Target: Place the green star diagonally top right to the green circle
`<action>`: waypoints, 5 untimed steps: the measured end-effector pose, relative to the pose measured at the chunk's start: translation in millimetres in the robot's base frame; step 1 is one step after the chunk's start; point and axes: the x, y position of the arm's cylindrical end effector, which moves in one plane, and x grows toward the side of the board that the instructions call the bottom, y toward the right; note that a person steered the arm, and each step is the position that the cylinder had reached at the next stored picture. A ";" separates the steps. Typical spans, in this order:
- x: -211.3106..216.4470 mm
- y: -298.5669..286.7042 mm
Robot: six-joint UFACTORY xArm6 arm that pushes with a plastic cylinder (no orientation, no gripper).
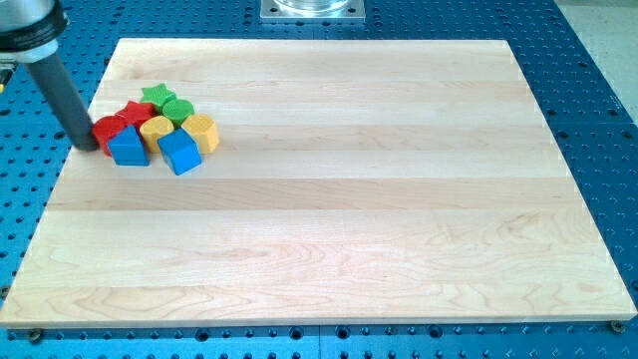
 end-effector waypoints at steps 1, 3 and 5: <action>-34.0 22.8; -56.3 130.8; 8.3 199.0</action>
